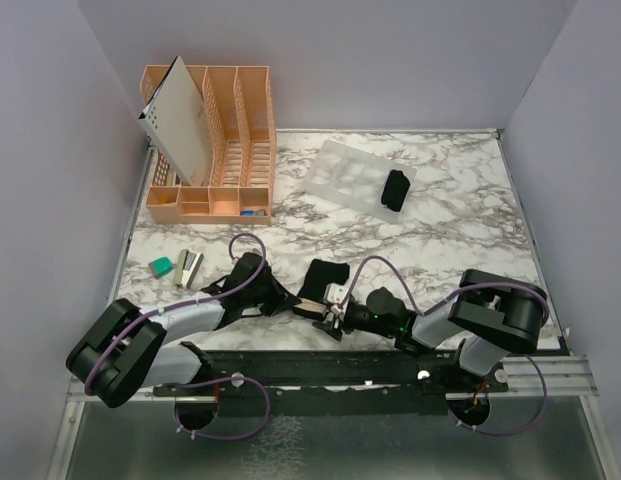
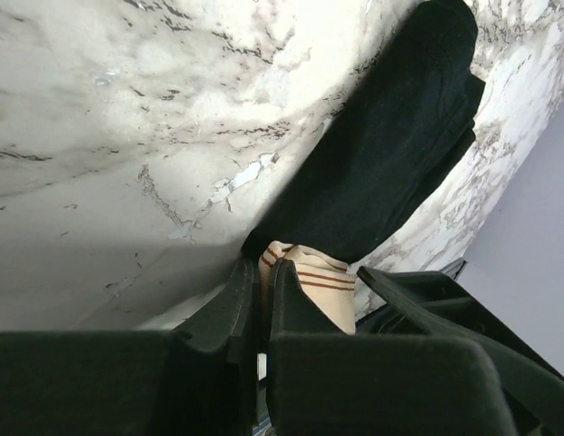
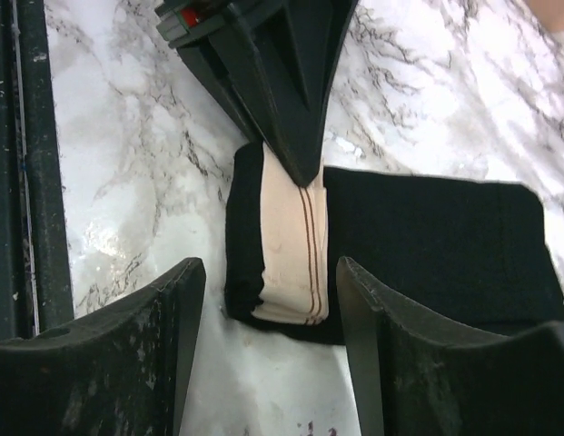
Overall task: Roll the underwear
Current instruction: Roll the underwear to the center of the board.
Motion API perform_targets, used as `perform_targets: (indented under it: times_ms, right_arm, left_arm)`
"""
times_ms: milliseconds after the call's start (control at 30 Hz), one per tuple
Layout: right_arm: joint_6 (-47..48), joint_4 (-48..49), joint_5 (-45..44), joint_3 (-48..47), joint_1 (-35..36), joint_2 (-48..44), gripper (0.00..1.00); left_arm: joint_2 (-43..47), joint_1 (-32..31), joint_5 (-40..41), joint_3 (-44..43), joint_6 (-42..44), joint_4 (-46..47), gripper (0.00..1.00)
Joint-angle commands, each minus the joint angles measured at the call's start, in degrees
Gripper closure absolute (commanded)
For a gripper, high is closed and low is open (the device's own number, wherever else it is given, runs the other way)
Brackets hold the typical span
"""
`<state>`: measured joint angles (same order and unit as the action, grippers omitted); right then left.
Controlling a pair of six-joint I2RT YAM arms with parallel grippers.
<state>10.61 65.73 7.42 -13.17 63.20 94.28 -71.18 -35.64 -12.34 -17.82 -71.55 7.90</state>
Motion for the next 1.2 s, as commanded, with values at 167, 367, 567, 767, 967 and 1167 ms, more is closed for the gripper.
perform_targets:
  times_ms: [167, 367, 567, 767, 967, 1167]
  right_arm:
    - [14.1, -18.2, -1.8, -8.4, 2.3, -2.7, 0.39]
    - [14.6, -19.2, -3.0, -9.8, 3.5, -0.6, 0.56]
    - [12.2, -16.7, -3.2, -9.0, 3.8, 1.1, 0.79]
    - [10.0, -17.0, -6.7, -8.8, 3.8, 2.2, 0.77]
    - [11.8, -17.3, -5.2, -8.7, 3.8, 1.6, 0.45]
    - [13.1, -17.8, -6.7, -10.0, 3.9, 2.0, 0.75]
  left_arm:
    - [-2.5, 0.2, 2.0, -1.6, 0.7, -7.0, 1.00]
    - [-2.4, 0.2, 1.9, -1.5, -0.3, -7.5, 1.00]
    - [-2.0, 0.2, 1.6, -1.4, -0.5, -7.7, 1.00]
    - [-0.7, 0.2, 2.0, -1.0, -0.8, -7.8, 1.00]
    - [-0.2, 0.2, 2.4, -1.2, -0.7, -9.3, 1.00]
    - [0.0, 0.2, 2.3, -1.4, -0.6, -9.5, 1.00]
